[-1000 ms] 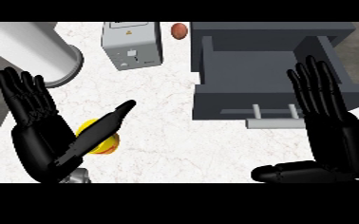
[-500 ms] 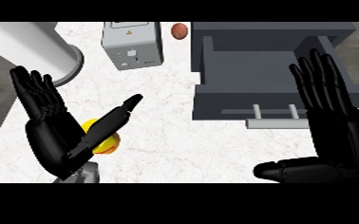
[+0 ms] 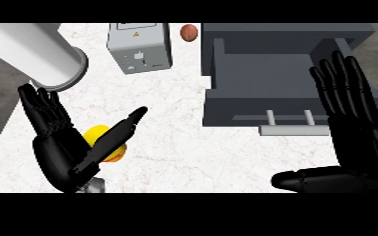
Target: Pick up the cup, place it into the drawer and close the drawer
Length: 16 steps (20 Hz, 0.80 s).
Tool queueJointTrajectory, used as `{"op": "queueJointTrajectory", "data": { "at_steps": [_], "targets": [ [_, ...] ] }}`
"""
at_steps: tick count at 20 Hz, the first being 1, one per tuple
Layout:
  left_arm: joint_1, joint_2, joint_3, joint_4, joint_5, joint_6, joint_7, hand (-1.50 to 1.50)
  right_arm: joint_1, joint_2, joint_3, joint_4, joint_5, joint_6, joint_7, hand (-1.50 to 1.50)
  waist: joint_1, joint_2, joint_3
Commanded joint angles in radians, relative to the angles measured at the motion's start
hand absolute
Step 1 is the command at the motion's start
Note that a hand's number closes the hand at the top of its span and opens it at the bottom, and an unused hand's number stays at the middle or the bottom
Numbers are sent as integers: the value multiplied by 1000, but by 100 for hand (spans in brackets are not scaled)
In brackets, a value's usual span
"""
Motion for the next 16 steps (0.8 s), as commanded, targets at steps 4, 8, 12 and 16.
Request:
{"op": "queueJointTrajectory", "data": {
  "at_steps": [4, 8, 12, 16],
  "targets": [
    [114, -1, -78, 41, 108, 114, -118, -150, 42, 28, 64, -11, 72, -10, -30, -150, -1, 0, -1],
    [132, -1, 37, 89, 237, 55, -227, -150, -67, -45, -80, 33, -73, 37, 25, -150, 3, 1, -1],
    [173, 12, 94, 77, 313, 7, -287, -150, -96, -30, -65, 48, -24, 0, 34, -150, 5, 0, -1],
    [204, -1, 77, 212, 478, 7, -481, -150, 10, 5, -6, -22, -16, 17, 11, -150, 1, 0, -1]
  ]
}}
